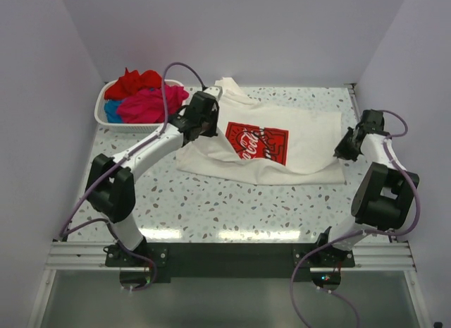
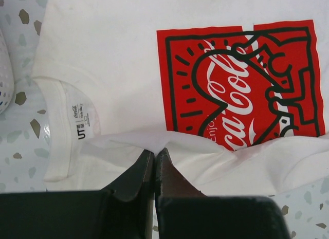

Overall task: Fold and stack the t-shirts
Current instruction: Fold the tshirt

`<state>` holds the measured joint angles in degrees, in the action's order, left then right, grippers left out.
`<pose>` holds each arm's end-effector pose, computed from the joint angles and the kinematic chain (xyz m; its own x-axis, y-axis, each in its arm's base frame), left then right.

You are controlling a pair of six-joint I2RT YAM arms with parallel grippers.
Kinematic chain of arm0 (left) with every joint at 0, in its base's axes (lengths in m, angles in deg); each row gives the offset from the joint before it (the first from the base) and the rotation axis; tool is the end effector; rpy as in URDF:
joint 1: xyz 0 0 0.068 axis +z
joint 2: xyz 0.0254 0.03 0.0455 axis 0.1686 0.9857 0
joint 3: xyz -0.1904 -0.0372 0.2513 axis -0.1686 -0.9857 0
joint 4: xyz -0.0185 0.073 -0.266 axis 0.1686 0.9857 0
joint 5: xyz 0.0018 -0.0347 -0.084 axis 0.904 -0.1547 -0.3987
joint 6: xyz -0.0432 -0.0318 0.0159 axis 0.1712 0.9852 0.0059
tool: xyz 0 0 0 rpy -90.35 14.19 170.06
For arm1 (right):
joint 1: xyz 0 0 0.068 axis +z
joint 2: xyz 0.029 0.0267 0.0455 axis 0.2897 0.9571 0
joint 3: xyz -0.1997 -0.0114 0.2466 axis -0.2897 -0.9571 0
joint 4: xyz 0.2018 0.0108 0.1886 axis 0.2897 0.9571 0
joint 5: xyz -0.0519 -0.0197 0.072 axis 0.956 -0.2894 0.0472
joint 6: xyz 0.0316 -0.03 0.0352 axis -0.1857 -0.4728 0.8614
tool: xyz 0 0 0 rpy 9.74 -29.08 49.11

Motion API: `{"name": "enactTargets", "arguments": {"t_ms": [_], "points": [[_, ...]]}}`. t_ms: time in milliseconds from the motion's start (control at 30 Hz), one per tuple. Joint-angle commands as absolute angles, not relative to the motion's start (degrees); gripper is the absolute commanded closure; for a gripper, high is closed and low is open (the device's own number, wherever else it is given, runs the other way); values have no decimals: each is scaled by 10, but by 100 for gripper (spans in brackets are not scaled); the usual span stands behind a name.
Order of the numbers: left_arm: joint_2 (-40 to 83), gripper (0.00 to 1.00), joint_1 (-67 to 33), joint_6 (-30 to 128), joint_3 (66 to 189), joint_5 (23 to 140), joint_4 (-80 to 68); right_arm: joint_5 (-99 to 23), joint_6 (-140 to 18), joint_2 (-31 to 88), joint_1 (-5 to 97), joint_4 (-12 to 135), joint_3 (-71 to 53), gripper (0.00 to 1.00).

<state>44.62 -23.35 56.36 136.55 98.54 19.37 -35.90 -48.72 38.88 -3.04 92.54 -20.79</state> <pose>0.3545 -0.2235 0.3247 -0.6613 0.0531 -0.7482 0.2418 0.9593 -0.1457 0.3251 -0.1135 0.2577 -0.6705 0.5875 -0.4530 0.5411 0.8050 0.2432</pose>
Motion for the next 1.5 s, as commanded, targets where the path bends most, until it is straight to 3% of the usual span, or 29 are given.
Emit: {"name": "enactTargets", "arguments": {"t_ms": [0, 733, 1033, 1067, 1133, 1167, 1233, 1267, 1367, 1467], "points": [[451, 100, -213, 545, 1402, 973, 175, -344, -501, 412, -30, 909, -174, 100], [492, 100, -159, 549, 1420, 950, 165, -306, -508, 483, -31, 919, -109, 100], [532, 100, -143, 573, 1482, 959, 164, -295, -501, 489, -31, 915, -93, 100], [533, 96, -138, 586, 1489, 964, 162, -294, -496, 482, -32, 914, -92, 100], [528, 71, -132, 600, 1503, 967, 140, -290, -489, 462, -32, 902, -99, 87], [523, 53, -130, 612, 1505, 970, 130, -289, -481, 431, -31, 895, -104, 64], [509, 33, -130, 619, 1509, 985, 109, -281, -474, 398, -32, 877, -123, 37], [504, 19, -131, 625, 1510, 989, 102, -279, -469, 382, -31, 872, -130, 31], [481, 8, -131, 626, 1496, 995, 88, -273, -465, 314, -32, 854, -161, 22], [452, 7, -141, 622, 1440, 971, 60, -301, -464, 254, -31, 833, -204, 20]]}}
